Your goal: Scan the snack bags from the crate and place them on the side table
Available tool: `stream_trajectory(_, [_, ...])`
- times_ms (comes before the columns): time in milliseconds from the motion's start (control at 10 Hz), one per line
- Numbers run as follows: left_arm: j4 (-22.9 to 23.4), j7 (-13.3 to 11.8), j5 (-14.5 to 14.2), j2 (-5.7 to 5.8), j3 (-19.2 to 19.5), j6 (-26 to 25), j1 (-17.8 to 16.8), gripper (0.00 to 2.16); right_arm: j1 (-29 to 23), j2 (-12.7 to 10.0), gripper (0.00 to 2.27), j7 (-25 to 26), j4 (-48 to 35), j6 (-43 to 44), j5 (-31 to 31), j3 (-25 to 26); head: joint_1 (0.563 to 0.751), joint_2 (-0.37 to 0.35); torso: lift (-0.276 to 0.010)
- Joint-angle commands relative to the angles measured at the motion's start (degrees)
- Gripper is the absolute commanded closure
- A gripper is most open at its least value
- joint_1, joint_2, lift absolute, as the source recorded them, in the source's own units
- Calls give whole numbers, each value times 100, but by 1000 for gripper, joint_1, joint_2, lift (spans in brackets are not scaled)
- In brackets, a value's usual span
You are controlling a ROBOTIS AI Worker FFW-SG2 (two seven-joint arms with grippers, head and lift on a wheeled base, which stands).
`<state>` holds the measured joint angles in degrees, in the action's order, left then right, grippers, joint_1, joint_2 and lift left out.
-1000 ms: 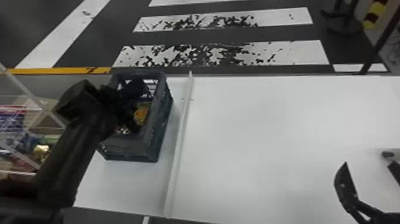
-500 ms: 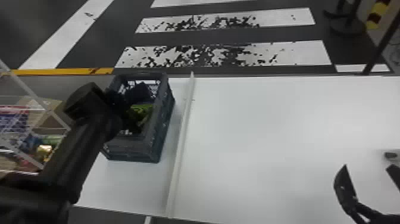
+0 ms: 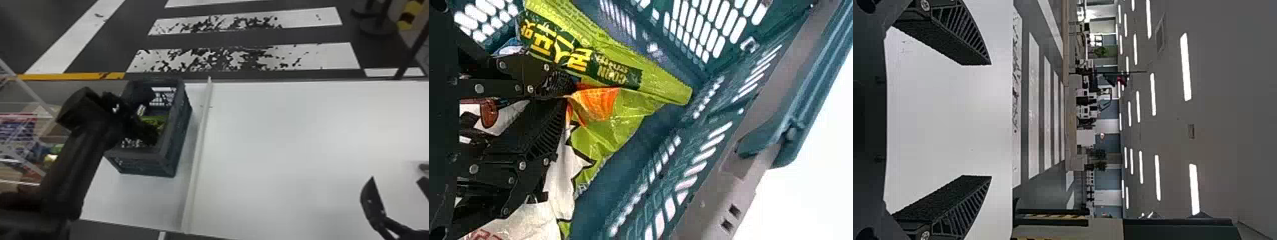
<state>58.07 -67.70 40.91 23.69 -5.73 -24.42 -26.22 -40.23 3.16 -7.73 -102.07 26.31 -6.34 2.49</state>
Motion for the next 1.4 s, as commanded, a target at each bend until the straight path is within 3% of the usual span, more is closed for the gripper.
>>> stream_trajectory(0, [187, -164, -312, 74, 247, 20, 3, 2135, 7, -9, 63, 0, 3, -8, 1, -21, 695, 188, -94])
stream_trajectory(500, [486, -788, -1076, 417, 784, 3, 47, 2135, 15, -18, 63, 0, 3, -25, 1, -82, 695, 202, -94])
stream_trajectory(800, [574, -1008, -1613, 610, 951, 3, 99, 2135, 15, -35, 63, 9, 3, -43, 1, -109, 695, 217, -94])
stream_trajectory(1300, [1145, -1272, -2201, 610, 1487, -50, 504, 2135, -2, -62, 63, 18, -32, -25, 19, -170, 695, 222, -94])
